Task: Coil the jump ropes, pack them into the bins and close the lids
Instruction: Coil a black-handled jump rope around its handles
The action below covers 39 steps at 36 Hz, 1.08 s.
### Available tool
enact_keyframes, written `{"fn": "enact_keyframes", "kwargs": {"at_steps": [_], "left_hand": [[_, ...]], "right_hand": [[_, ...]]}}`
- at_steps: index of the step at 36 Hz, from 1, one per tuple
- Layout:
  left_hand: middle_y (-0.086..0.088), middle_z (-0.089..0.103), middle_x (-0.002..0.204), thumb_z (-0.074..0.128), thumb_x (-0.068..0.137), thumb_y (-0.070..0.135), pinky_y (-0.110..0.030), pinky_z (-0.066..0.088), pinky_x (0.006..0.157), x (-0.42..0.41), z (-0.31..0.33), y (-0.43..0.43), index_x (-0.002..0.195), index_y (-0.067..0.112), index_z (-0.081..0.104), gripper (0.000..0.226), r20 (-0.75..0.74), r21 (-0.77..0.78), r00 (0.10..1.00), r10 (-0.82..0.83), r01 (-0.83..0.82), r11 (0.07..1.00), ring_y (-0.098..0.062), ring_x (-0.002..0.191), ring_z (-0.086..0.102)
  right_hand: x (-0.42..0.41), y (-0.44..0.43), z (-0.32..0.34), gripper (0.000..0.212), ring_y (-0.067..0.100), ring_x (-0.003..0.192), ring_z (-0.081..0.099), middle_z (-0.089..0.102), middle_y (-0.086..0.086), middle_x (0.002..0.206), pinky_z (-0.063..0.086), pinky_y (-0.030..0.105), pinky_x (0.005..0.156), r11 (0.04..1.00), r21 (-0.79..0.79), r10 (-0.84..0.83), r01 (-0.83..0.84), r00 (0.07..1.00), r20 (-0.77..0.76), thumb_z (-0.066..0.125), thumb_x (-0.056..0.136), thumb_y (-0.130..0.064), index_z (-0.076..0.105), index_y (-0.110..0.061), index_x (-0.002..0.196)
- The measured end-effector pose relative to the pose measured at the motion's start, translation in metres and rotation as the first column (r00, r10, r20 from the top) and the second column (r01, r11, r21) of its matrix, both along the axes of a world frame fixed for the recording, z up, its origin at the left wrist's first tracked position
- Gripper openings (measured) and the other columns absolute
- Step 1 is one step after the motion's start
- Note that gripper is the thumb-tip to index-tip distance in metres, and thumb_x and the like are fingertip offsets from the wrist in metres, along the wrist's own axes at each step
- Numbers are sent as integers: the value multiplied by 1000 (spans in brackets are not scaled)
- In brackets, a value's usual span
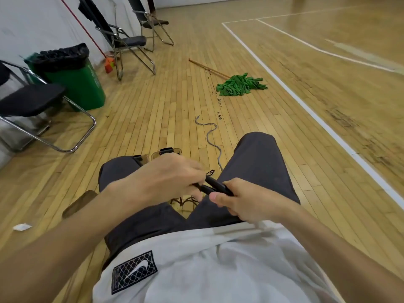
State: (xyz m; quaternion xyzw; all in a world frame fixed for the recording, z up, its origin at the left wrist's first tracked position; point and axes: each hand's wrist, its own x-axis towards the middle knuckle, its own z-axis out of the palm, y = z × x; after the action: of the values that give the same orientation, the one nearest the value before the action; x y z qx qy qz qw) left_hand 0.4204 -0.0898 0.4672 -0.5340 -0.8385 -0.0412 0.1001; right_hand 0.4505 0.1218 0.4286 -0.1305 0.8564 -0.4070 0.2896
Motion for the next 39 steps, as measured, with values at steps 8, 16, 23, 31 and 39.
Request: {"fn": "enact_keyframes", "kwargs": {"at_steps": [8, 16, 23, 31, 39], "left_hand": [[15, 49, 61, 94, 59, 40, -8, 34, 57, -2, 22, 11, 75, 18, 59, 44, 385, 132, 921, 59, -118, 984, -3, 57, 49], [6, 57, 67, 98, 54, 19, -20, 41, 55, -4, 36, 19, 76, 17, 54, 49, 811, 2, 564, 156, -268, 963, -7, 60, 49], [1, 53, 60, 72, 78, 27, -17, 40, 52, -2, 29, 26, 70, 15, 57, 21, 962, 226, 214, -169, -280, 933, -9, 52, 48], [7, 53, 59, 66, 90, 49, -34, 25, 47, -4, 14, 29, 76, 25, 58, 29, 926, 377, 165, -339, -371, 849, -14, 48, 39], [-1, 52, 56, 44, 89, 66, -17, 41, 43, 3, 3, 26, 81, 25, 61, 45, 918, 397, 205, -339, -461, 794, -9, 43, 49]], "right_hand": [[0, 16, 24, 38, 12, 52, 38, 45, -2, 63, 34, 25, 53, 952, 128, 283, -277, 959, -30, 51, 102, -48, 51, -16, 82], [3, 20, 35, 43, 16, 60, 37, 42, 3, 71, 34, 33, 59, 904, 107, 425, -414, 898, -116, 51, 103, -45, 48, -5, 87], [7, 22, 44, 33, 12, 54, 33, 36, -5, 63, 32, 26, 52, 871, -172, 443, -460, 887, -132, 54, 103, -31, 45, -20, 73], [7, 20, 37, 25, 17, 51, 31, 36, -3, 60, 29, 34, 49, 859, -296, 377, -419, 907, -189, 55, 102, -34, 50, -28, 77], [5, 22, 35, 12, 15, 49, 31, 36, -3, 61, 28, 27, 46, 810, -461, 297, -363, 931, -212, 54, 102, -26, 65, -21, 102]]}}
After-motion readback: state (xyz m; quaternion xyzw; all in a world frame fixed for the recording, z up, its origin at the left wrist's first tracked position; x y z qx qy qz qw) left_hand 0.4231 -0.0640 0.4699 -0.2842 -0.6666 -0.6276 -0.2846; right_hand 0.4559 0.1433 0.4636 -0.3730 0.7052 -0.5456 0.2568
